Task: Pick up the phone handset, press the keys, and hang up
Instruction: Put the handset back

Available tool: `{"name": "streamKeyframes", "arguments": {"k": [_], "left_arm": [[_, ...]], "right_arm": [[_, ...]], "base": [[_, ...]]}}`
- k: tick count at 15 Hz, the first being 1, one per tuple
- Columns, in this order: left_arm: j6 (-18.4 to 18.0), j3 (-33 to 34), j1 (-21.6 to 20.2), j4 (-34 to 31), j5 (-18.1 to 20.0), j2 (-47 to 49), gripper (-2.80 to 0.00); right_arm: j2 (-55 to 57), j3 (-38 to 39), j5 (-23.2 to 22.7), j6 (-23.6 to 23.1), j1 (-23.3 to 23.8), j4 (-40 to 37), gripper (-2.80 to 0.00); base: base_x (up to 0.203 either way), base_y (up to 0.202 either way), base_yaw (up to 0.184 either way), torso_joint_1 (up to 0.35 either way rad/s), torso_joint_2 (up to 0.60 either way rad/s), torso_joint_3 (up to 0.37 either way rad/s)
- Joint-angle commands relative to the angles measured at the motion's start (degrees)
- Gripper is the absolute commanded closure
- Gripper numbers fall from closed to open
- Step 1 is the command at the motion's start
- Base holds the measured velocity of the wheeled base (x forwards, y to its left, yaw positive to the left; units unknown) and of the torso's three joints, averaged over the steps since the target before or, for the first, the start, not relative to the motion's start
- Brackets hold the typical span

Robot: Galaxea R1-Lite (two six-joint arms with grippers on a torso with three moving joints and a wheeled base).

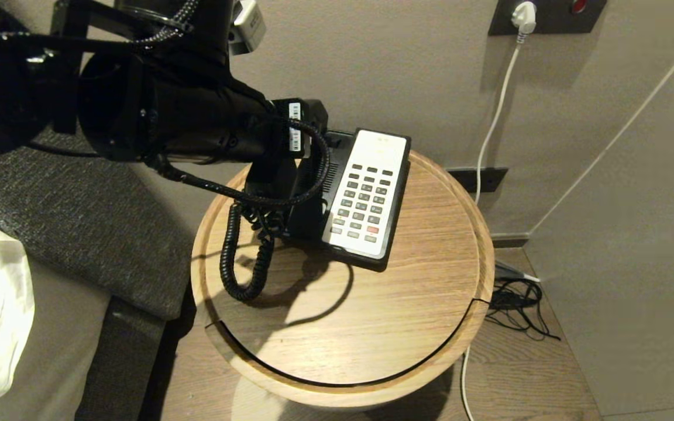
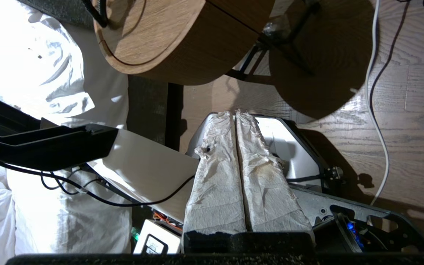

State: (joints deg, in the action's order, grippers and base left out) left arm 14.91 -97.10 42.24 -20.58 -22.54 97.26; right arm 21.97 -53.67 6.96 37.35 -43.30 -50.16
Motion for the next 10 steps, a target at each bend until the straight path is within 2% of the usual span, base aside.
{"name": "streamKeyframes", "arguments": {"k": [1, 7, 10], "left_arm": [[0.1, -0.3, 0.0, 0.1, -0.1, 0.1, 0.00], [0.2, -1.2, 0.1, 0.9, 0.2, 1.0, 0.00], [0.1, -0.7, 0.2, 4.4, 0.2, 1.7, 0.00]], "right_arm": [[0.1, 0.7, 0.0, 0.2, 0.0, -0.3, 0.00], [-0.7, 1.7, -0.4, -0.7, 0.0, -0.4, 0.00], [-0.8, 2.1, -0.4, -0.7, 0.0, -0.4, 0.00]], "base": [[0.000, 0.000, 0.000, 0.000, 0.00, 0.000], [0.000, 0.000, 0.000, 0.000, 0.00, 0.000], [0.000, 0.000, 0.000, 0.000, 0.00, 0.000]]}}
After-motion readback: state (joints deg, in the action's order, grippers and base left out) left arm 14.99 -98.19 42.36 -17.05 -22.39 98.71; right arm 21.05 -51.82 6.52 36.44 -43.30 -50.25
